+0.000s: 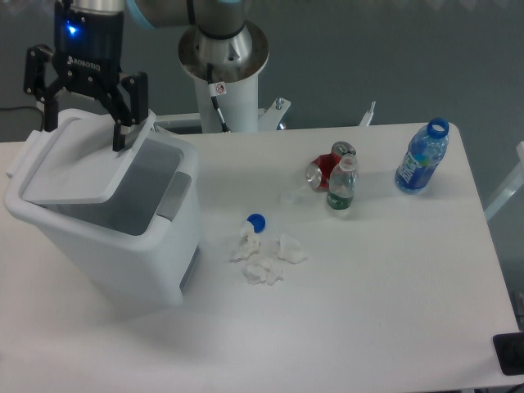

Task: Close the trash can
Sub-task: 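Push the lid down with the gripper until it shuts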

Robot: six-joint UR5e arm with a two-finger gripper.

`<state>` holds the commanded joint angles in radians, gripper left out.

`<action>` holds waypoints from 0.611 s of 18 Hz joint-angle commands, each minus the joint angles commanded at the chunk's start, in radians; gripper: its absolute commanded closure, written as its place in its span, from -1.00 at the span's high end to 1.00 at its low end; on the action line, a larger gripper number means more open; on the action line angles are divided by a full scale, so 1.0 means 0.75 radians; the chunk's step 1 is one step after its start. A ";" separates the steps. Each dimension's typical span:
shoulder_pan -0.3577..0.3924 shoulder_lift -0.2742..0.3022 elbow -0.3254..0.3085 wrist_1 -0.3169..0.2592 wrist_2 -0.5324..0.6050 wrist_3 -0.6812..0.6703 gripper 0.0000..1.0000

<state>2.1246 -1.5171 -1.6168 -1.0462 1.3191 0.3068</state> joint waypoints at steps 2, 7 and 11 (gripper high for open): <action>0.002 -0.002 0.000 0.000 0.019 0.002 1.00; 0.031 -0.008 0.000 0.002 0.031 0.053 1.00; 0.039 -0.023 -0.002 0.000 0.043 0.067 1.00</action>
<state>2.1537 -1.5340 -1.6183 -1.0462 1.3514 0.3574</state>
